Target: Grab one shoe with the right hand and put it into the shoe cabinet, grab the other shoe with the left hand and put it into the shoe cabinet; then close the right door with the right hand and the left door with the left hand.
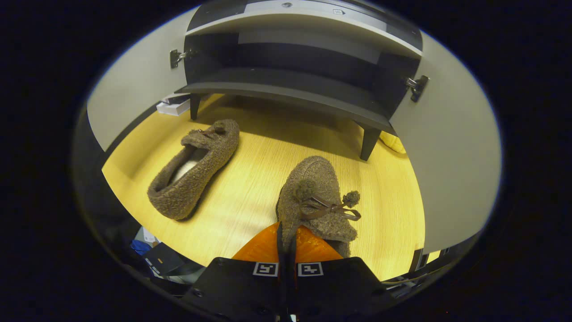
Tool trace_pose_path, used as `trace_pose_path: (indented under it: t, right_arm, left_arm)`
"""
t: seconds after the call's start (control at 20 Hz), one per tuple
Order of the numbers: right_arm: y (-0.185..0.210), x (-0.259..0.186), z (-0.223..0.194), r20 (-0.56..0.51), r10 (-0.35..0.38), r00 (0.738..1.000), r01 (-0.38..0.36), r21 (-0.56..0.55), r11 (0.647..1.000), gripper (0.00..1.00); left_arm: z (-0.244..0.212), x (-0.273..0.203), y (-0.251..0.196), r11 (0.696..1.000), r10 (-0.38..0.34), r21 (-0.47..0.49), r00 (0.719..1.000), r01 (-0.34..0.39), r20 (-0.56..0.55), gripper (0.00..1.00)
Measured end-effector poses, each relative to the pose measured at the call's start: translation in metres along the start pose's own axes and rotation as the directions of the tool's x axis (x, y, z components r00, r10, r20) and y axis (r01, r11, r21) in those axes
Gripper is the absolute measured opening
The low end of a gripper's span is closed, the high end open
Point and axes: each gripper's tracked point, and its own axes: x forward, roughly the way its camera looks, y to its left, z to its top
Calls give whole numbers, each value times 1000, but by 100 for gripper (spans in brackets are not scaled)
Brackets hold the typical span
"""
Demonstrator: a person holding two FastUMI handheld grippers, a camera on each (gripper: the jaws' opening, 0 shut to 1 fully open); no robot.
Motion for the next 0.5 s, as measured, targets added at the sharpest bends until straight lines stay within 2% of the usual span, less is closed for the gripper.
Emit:
trace_pose_path:
  t: [0.35, 0.5]
  right_arm:
    - [-11, -58, -6, 21, 20, 1000, -22, 129, 991, 2]
    - [-16, -83, 5, 61, 22, 998, -32, 160, 987, 2]
  left_arm:
    - [-4, 3, -7, 1000, -19, 9, 1000, 19, -6, 95]
    - [-5, 5, -6, 1000, -17, 12, 1000, 17, -10, 94]
